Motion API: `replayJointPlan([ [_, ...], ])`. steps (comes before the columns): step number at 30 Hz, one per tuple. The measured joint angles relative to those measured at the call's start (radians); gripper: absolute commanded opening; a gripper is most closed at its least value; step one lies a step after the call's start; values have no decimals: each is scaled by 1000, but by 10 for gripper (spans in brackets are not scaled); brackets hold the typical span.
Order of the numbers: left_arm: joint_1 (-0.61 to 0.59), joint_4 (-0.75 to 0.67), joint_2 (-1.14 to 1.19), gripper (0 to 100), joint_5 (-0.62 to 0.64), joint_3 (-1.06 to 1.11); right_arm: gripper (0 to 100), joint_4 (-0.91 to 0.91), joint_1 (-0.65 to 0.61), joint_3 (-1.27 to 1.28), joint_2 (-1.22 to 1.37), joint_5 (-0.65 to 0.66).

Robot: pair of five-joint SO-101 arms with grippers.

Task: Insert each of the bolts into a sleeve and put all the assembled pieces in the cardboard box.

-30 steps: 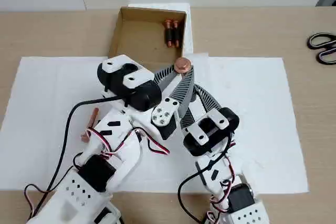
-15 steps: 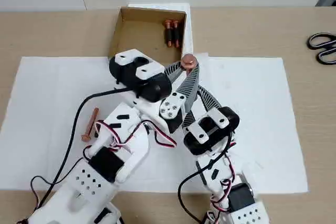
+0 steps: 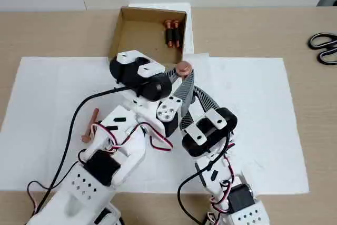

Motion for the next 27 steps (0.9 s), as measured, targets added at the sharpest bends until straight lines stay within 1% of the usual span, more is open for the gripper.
replayJointPlan([
  [2, 0, 44, -21, 6, 0, 2, 4, 0, -2, 0, 0, 0],
  [5, 2, 68, -34, 6, 0, 2, 4, 0, -2, 0, 0, 0],
  [12, 2, 66, -61, 6, 0, 52, 4, 2, -3, 0, 2, 0],
  [20, 6, 66, -63, 6, -2, 60, 4, 3, -3, 0, 3, 0],
  [25, 66, 66, -64, 6, -81, 61, 4, 3, 2, 0, 3, 0],
  [27, 71, 66, -64, 6, -103, 61, 4, 3, 3, 0, 3, 0],
])
